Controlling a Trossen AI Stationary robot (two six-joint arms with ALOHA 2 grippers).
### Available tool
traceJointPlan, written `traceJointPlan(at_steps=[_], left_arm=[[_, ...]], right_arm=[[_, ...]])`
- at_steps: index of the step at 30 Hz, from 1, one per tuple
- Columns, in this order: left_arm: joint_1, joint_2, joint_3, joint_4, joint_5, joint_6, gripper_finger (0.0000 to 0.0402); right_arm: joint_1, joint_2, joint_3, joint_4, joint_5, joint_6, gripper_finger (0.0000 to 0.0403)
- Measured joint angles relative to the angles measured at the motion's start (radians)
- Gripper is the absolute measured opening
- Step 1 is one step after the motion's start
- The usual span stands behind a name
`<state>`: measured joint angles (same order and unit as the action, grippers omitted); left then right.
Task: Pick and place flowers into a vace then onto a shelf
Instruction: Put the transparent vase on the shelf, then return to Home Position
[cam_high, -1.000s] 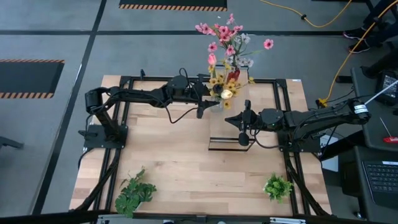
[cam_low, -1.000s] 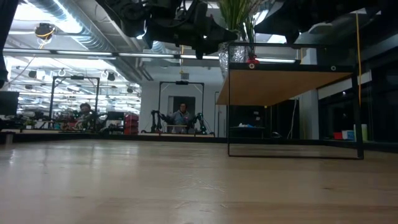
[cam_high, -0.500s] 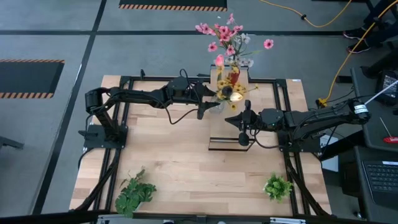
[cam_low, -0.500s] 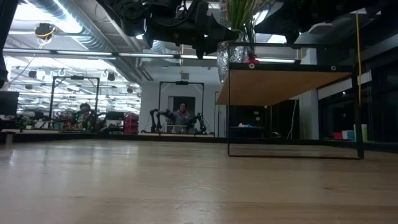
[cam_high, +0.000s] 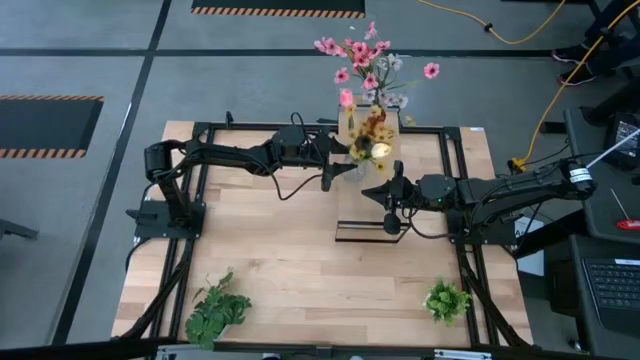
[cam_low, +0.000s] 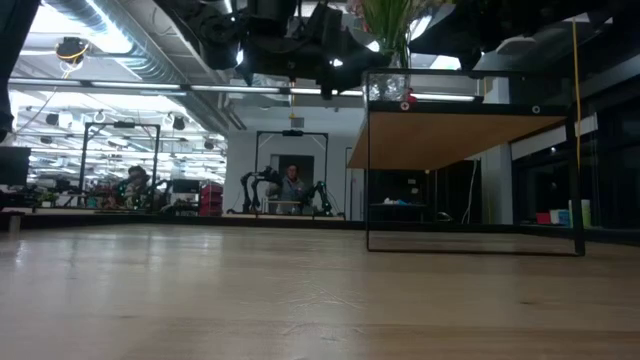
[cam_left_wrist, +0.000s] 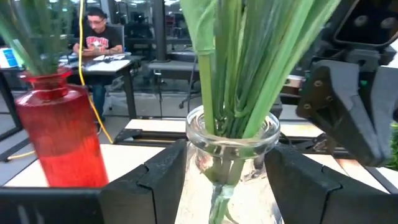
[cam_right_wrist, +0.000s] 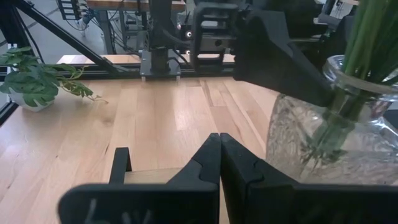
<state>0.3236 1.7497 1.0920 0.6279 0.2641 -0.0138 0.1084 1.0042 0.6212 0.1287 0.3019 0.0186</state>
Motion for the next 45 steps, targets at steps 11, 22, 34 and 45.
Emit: traceJointPlan(at_steps=[11, 22, 34, 45], left_arm=[[0.005, -0.06, -0.001, -0.106, 0.001, 0.007, 0.0206], [-0.019, -0.231, -0.001, -0.366, 0.0, 0.149, 0.0203], [-0.029, -0.559, -0.167, -0.535, -0.049, 0.222, 0.0089], [-0.076, -0.96, -0.699, -0.152, -0.115, 0.123, 0.0002]], right_arm=[[0.0, 0.0, 0.0, 0.0, 0.0, 0.0, 0.0005], [0.0, 0.0, 0.0, 0.001, 0.0, 0.0, 0.0005], [0.0, 0.0, 0.0, 0.0, 0.0, 0.0, 0.0005], [0.0, 0.0, 0.0, 0.0, 0.0, 0.0, 0.0005]])
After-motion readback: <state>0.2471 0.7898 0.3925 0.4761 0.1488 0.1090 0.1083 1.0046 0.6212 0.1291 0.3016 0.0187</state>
